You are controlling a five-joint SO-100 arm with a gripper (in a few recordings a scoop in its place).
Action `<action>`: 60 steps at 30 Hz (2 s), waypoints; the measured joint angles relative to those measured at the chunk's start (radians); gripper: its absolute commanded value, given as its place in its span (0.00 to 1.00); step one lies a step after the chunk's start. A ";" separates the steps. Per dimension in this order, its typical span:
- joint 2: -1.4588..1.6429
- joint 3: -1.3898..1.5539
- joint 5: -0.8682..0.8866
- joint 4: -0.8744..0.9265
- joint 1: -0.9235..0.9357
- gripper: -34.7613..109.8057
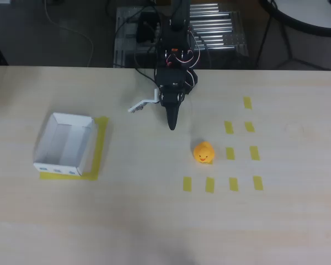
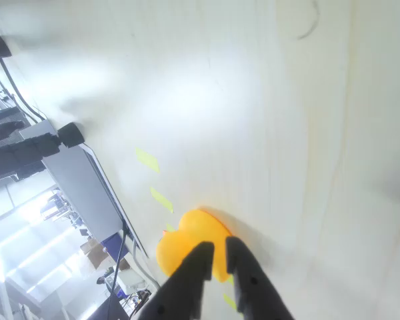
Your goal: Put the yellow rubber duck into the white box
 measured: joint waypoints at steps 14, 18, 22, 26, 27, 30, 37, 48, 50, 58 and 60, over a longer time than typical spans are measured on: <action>0.000 0.000 0.000 0.000 0.000 0.24; -0.003 0.000 0.000 -0.005 -0.003 0.24; -0.120 -0.032 -0.069 -0.095 -0.012 0.24; -0.368 -0.202 -0.163 -0.189 -0.008 0.29; -0.453 -0.273 -0.195 -0.195 -0.009 0.31; -0.696 -0.492 -0.337 -0.176 -0.012 0.36; -1.170 -0.931 -0.629 0.017 -0.069 0.51; -1.647 -1.327 -0.781 0.328 -0.235 0.55; -1.704 -1.351 -0.785 0.334 -0.255 0.55; -1.847 -1.413 -0.784 0.336 -0.301 0.53; -1.870 -1.419 -0.779 0.328 -0.307 0.52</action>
